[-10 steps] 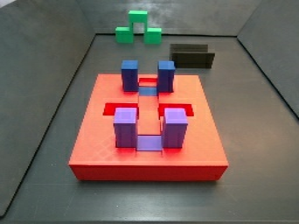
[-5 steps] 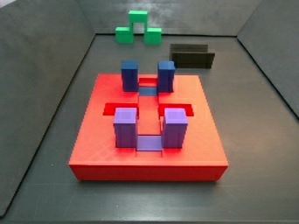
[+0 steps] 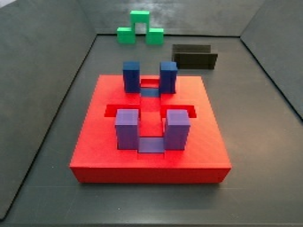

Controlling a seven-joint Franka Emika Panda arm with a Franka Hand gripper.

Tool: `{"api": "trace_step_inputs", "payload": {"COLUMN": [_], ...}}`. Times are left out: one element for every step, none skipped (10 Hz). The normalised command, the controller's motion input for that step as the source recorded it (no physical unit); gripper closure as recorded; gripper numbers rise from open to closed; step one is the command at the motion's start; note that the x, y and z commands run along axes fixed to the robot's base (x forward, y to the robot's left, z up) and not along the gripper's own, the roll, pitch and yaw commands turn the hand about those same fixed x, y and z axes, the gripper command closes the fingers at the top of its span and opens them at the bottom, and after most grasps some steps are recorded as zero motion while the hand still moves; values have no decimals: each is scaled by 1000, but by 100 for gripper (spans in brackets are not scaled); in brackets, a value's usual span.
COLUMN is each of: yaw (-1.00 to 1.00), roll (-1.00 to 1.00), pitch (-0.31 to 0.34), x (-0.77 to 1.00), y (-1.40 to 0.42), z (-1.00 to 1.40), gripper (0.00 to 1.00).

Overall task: Pick up the yellow object. Move up. Move to above the board. Insert the yellow object.
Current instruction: Insert the yellow object.

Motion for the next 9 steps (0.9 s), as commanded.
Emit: {"api": "trace_step_inputs", "payload": {"yaw": [0, 0, 0, 0, 0, 0, 26, 34, 23], "roll": [-10, -9, -6, -41, -30, -11, 0, 0, 0], "pitch": [0, 0, 0, 0, 4, 0, -14, -27, -46], "x": [-31, -43, 0, 60, 189, 360, 306, 306, 231], "y": [-60, -100, -66, 0, 0, 0, -134, -114, -149], "z": [-166, -177, -91, -60, -177, -494, -757, -737, -754], "gripper": [100, 100, 100, 100, 100, 100, 100, 100, 100]}}
